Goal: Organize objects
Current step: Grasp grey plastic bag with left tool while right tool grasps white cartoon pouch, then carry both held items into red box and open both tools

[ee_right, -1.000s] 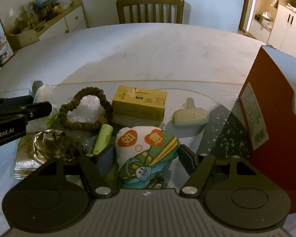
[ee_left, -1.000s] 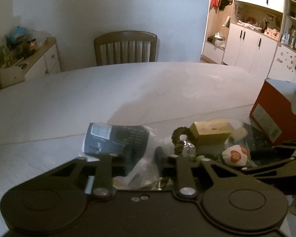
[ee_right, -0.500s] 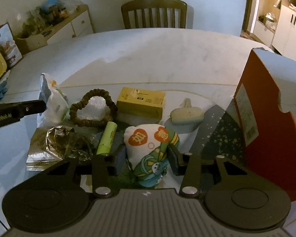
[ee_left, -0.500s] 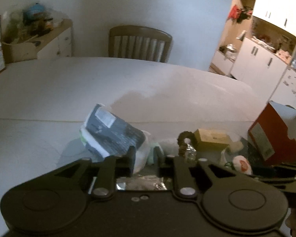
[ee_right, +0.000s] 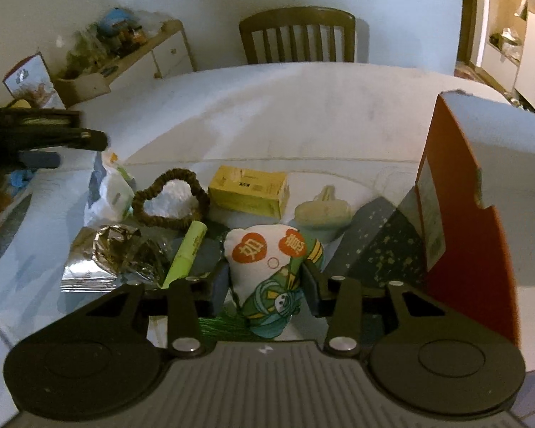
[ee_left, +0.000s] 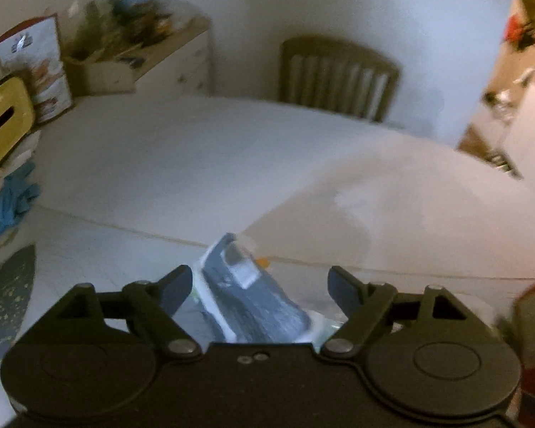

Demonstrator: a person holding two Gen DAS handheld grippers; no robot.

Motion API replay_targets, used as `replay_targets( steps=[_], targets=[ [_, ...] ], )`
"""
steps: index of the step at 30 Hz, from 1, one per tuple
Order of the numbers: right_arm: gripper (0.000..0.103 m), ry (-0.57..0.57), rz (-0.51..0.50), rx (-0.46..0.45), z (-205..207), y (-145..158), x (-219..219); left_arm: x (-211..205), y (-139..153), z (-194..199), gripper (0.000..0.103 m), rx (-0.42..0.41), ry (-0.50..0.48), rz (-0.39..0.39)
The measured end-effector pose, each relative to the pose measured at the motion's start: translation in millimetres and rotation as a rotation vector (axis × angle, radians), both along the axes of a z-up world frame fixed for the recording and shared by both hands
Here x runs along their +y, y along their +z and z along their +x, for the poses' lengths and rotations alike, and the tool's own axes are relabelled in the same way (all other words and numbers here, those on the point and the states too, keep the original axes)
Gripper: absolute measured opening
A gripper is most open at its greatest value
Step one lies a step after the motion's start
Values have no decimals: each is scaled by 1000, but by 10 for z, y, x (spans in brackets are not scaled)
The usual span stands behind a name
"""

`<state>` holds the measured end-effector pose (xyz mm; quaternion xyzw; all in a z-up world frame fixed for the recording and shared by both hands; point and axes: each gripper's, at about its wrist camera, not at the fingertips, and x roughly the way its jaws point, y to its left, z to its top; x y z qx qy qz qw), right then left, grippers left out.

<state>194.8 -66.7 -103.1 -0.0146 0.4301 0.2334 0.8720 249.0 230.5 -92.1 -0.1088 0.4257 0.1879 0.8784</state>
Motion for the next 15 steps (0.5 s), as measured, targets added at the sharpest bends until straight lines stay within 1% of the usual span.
replay_targets(
  steps=[3, 4, 5, 6, 8, 10, 12, 13, 14, 15],
  targets=[
    [42, 20, 14, -9, -31, 82, -86, 80, -97, 111, 80, 47, 54, -21],
    [42, 25, 16, -12, -41, 103, -111, 96, -128, 117, 76, 58, 67, -24],
    [42, 31, 19, -15, -54, 128, -145, 117, -157, 128, 69, 71, 77, -26],
    [42, 35, 21, -17, -59, 144, -170, 133, -185, 142, 65, 83, 84, -30],
    [42, 39, 26, -14, -61, 172, -225, 170, -244, 158, 52, 101, 99, -47],
    [42, 41, 29, -12, -59, 187, -269, 171, -267, 141, 48, 107, 109, -55],
    [42, 43, 35, -11, -53, 201, -312, 158, -265, 105, 39, 98, 103, -57],
    [42, 43, 37, -10, -52, 200, -327, 168, -261, 86, 30, 92, 102, -65],
    [42, 43, 38, -10, -49, 204, -350, 164, -253, 52, 26, 87, 103, -78],
    [42, 43, 41, -8, -45, 208, -365, 169, -245, 22, 24, 80, 106, -87]
  ],
)
